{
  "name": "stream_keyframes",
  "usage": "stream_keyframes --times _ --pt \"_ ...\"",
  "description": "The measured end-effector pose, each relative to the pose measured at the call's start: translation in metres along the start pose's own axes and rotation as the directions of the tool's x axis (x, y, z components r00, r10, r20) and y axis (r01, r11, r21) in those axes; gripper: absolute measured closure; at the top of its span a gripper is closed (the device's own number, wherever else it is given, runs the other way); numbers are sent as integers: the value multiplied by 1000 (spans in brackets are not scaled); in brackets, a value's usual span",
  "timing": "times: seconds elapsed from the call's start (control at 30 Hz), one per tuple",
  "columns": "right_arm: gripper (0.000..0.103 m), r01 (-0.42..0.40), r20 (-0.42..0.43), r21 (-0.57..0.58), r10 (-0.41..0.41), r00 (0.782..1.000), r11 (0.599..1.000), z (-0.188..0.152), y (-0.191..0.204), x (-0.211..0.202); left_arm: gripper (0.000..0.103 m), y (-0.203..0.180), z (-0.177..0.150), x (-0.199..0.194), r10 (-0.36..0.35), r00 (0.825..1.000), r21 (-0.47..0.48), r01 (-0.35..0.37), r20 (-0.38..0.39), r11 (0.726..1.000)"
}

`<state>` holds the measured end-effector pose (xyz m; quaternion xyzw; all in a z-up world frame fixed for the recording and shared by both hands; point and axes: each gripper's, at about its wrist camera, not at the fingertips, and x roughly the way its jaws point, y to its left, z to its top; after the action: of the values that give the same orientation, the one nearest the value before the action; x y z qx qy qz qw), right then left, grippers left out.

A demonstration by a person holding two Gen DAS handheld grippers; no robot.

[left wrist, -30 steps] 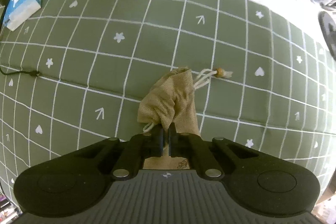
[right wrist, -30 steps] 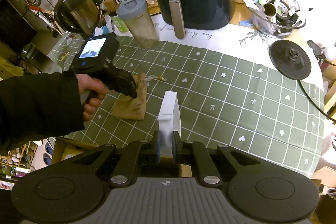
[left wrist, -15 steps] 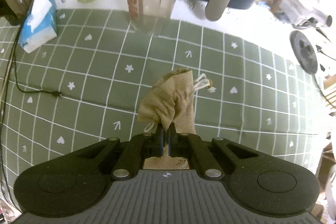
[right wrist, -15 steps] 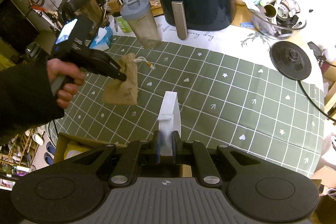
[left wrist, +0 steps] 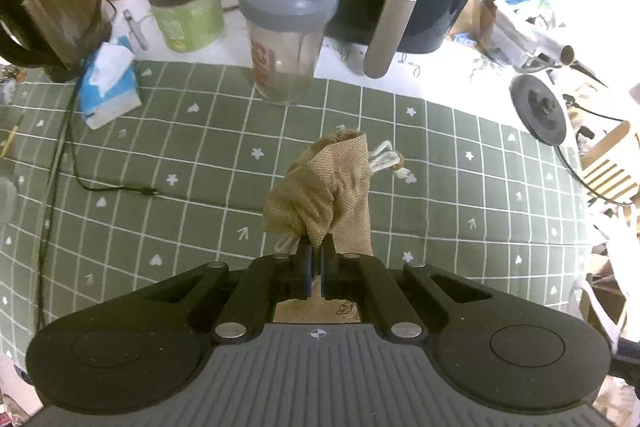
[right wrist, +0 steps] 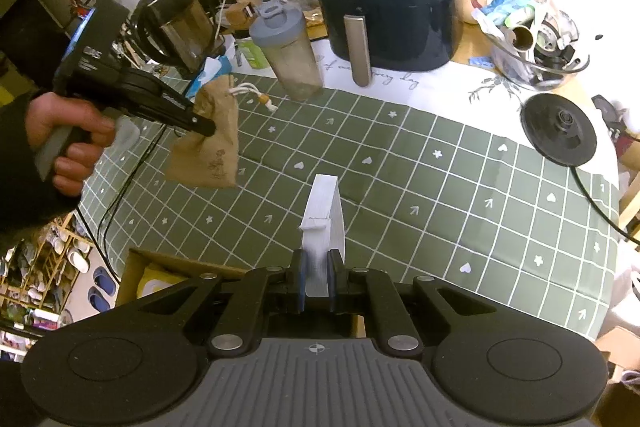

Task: Organize soft objects
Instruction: 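Lift the pouch and white strap and carry them over the box with both grippers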

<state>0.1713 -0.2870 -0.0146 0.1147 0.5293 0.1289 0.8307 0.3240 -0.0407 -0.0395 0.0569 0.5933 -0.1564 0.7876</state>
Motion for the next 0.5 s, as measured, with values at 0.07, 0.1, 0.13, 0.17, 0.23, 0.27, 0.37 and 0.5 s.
stream_keyframes --times 0.07,0.1,0.13,0.17,0.23,0.27,0.37,0.5 --pt "90 -4 5 -8 4 1000 1000 0 2 -3 99 2 -3 -11 1 1000 -6 -1 8 1000" --pt "90 -7 8 -12 7 1000 1000 -1 3 -4 99 3 -4 -17 1 1000 -9 -1 11 1000" --pt "90 -10 9 -15 10 1000 1000 -1 4 -5 99 5 -5 -21 2 1000 -12 -2 16 1000" --pt "90 -13 11 -20 14 1000 1000 -1 5 -7 99 6 -7 -27 2 1000 -15 -2 20 1000" --pt "90 -21 14 -31 22 1000 999 -2 8 -9 99 7 -11 -37 0 1000 -20 0 28 1000" --pt "90 -25 14 -36 26 1000 999 -2 9 -10 99 8 -14 -42 -2 1000 -22 3 30 1000" --pt "90 -38 18 -55 39 999 998 -3 13 -15 99 8 -23 -56 -12 999 -29 13 36 1000" --pt "90 -53 28 -73 56 998 996 -4 18 -23 99 8 -38 -73 -34 999 -35 36 40 999"
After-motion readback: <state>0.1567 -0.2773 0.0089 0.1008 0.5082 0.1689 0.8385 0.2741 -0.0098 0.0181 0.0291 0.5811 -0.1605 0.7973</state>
